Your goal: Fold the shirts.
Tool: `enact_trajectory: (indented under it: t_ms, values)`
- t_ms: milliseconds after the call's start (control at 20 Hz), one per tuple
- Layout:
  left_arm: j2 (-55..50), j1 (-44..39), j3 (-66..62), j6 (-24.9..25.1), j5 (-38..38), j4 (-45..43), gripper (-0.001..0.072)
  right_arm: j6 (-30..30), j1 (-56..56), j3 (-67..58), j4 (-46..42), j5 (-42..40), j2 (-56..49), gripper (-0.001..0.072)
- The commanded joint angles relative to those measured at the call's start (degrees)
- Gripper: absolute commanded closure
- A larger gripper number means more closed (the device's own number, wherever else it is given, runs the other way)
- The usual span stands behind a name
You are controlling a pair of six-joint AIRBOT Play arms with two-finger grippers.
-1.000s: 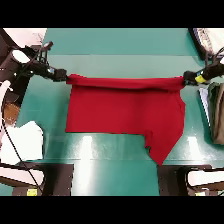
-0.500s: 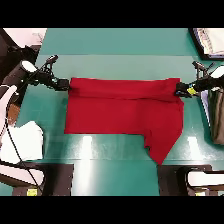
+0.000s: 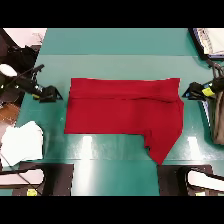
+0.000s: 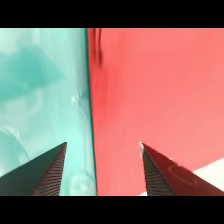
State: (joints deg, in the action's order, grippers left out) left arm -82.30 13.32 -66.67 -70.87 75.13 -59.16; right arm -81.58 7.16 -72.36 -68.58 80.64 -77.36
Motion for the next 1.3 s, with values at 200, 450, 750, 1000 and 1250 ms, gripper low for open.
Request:
enact_trajectory:
  t_ms: [200, 450, 750, 1000, 1250]
  values:
    - [13.6, 1.29, 27.65, -0.72, -3.1, 2.95, 0.0154, 1.79, 1.64, 11.96, 3.1, 1.49, 15.23, 0.0401]
    - [13.6, 1.27, 32.94, -0.07, -4.9, 5.64, 0.0156, 2.12, 1.66, 12.7, 2.86, 1.66, 19.08, 0.0401]
    - [13.62, 1.18, 31.8, 2.05, -10.08, 11.43, 0.0678, 1.66, 2.99, 19.04, 1.22, 2.27, 21.86, 0.0401]
    - [13.62, 1.18, 27.23, 2.38, -7.93, 11.45, 0.068, 1.7, 14.34, 36.5, 1.16, 2.97, 24.92, 0.032]
    - [13.62, 1.18, 26.08, 3.26, -8.72, 11.58, 0.068, 5.42, 21.11, 49.24, 7.72, -2.16, 24.87, 0.0328]
